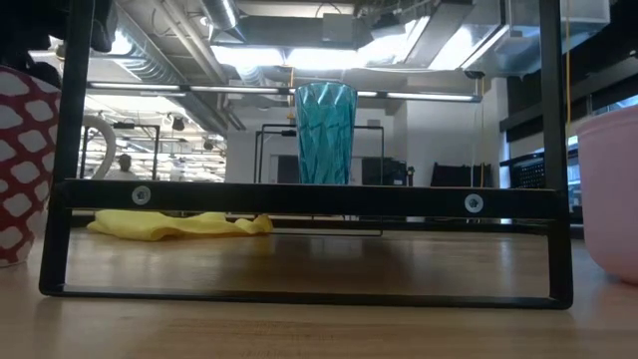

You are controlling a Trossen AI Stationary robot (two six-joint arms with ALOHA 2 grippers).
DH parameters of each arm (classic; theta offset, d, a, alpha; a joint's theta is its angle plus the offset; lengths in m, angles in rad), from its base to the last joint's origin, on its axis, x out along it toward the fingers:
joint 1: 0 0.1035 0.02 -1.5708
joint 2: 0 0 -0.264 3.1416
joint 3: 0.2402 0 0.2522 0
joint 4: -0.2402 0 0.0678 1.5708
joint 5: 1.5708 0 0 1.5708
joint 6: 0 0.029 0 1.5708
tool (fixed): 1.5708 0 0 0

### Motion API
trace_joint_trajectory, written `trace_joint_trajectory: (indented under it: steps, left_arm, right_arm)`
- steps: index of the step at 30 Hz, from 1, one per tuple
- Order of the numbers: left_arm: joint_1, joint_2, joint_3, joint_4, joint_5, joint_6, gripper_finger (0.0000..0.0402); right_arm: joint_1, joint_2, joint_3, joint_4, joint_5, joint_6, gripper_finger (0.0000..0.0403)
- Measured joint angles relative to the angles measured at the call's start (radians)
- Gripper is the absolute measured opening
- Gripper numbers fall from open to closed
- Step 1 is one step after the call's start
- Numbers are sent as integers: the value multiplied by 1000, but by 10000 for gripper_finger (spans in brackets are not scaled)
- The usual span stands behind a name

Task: Stack small to large cups/mugs on shelf
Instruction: Put the red pattern mug on the shelf

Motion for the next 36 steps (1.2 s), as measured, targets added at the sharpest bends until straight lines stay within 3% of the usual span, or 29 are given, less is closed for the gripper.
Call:
trace_joint_trajectory:
  steps: [8,13,18,23,29,36]
  left_arm:
    - [19,-8,0,-7,45,98,16]
    - [59,-55,28,-25,56,165,16]
    - [118,-110,118,-151,14,266,16]
    - [234,-121,212,-229,-15,451,16]
    - [441,-116,267,-197,-7,727,16]
    - [623,-115,270,-42,158,943,16]
  right_arm:
    - [14,0,0,0,-11,102,129]
    - [35,-1,-24,1,-10,169,129]
    - [75,-19,-181,0,-68,273,129]
    - [130,-65,-377,0,-128,445,129]
    - [257,-160,-549,0,-144,733,129]
    - [402,-214,-695,104,-144,1063,129]
